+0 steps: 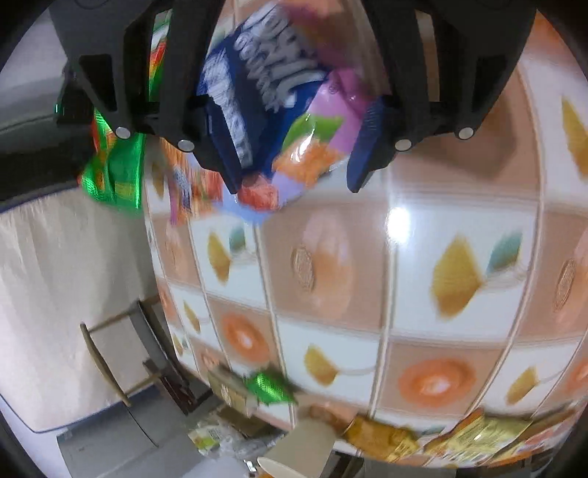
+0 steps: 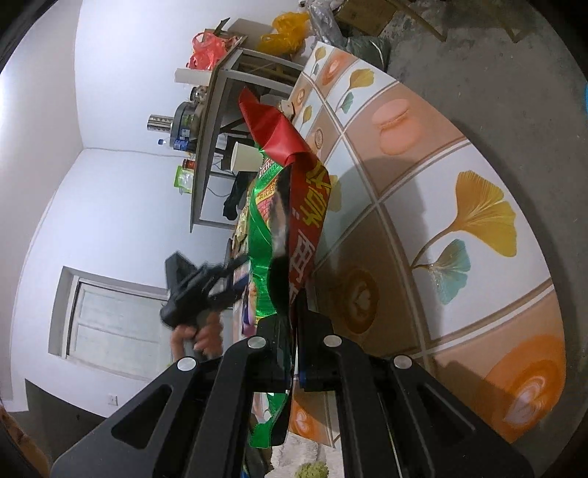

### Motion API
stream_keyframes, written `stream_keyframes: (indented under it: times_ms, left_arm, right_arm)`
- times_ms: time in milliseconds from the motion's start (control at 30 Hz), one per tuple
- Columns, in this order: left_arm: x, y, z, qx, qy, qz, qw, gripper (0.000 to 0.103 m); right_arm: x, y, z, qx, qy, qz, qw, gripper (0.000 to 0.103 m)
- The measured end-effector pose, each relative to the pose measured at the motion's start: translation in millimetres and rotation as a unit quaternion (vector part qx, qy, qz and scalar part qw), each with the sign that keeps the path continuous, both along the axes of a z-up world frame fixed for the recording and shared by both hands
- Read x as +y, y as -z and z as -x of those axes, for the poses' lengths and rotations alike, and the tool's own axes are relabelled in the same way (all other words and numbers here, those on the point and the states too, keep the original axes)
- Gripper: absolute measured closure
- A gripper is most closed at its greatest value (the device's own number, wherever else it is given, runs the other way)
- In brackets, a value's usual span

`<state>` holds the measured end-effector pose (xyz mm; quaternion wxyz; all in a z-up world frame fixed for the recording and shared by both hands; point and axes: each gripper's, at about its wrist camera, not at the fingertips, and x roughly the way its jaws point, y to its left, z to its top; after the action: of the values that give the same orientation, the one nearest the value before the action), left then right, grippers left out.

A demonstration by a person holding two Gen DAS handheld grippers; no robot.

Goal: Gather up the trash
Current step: 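Grasp the green chip bag with the right tool while the left tool grasps the blue snack bag, then carry the green bag and blue snack bag toward the wastebasket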

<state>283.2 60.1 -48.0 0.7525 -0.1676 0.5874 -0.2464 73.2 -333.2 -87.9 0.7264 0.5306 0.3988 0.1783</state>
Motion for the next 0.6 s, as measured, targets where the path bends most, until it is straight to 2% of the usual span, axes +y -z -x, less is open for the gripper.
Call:
stream_keyframes:
  times_ms: [133,300,400,467,533,600]
  left_arm:
    - [12,-1,44,0.005,0.01,0.017,0.9998,0.048]
    - [18,-4,107,0.014,0.03,0.067,0.9972,0.048]
    - [13,-5,137,0.013,0.056,0.085,0.9947,0.048]
    - [8,-8,149,0.005,0.069,0.083,0.9941,0.046]
    - [10,-16,153,-0.025,0.063,0.064,0.9956,0.045]
    - [15,-22,146,-0.043,0.049,0.06,0.996,0.04]
  right_arm:
    - [2,3,-3,0.0,0.0,0.002,1.0,0.1]
    - [-1,2,-1,-0.003,0.007,0.003,1.0,0.1]
    - [-5,4,3,-0.001,0.014,0.006,1.0,0.1]
    - [-8,6,6,0.002,0.018,0.006,1.0,0.1]
    - [-11,7,7,0.004,0.02,0.008,1.0,0.1]
    - [-11,8,7,0.005,0.02,0.01,1.0,0.1]
